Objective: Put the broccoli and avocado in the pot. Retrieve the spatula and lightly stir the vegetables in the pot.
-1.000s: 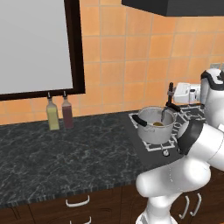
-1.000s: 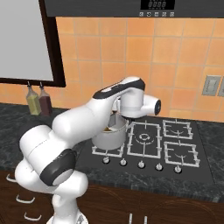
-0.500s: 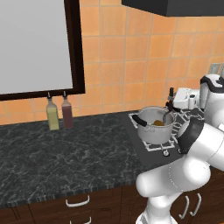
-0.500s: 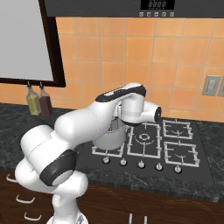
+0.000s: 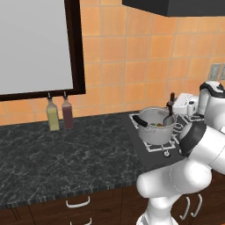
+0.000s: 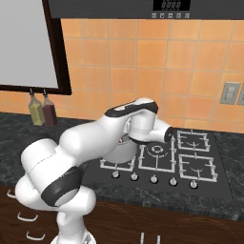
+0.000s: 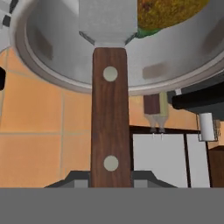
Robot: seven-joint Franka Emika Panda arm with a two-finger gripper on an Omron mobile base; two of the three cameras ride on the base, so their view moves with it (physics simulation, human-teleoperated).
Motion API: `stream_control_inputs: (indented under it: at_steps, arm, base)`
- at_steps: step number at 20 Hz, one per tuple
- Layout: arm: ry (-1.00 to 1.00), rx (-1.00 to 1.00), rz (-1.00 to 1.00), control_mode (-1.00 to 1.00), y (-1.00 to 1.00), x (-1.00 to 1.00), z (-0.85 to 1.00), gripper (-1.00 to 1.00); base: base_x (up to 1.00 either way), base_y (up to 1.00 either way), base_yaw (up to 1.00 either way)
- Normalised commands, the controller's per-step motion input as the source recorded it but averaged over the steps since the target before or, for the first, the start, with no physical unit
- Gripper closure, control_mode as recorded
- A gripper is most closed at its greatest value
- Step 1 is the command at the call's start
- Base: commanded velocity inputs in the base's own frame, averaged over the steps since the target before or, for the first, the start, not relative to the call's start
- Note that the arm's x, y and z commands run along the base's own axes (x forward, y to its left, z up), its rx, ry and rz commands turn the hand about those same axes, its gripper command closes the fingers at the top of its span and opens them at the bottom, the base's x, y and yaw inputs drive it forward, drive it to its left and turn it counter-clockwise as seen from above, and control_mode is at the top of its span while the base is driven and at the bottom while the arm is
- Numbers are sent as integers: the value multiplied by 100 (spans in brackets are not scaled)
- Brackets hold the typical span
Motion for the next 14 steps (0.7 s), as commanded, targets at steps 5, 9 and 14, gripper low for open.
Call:
stream_control_inputs:
  at_steps: [5, 9, 14]
  arm:
    - [0, 0, -17, -100, 0, 0, 41, 100]
    - [0, 0, -14, -100, 7, 0, 33, 100]
    - [-7, 4, -2, -100, 20, 0, 0, 100]
  base:
    - [0, 0, 0]
    - [0, 0, 0]
    - [0, 0, 0]
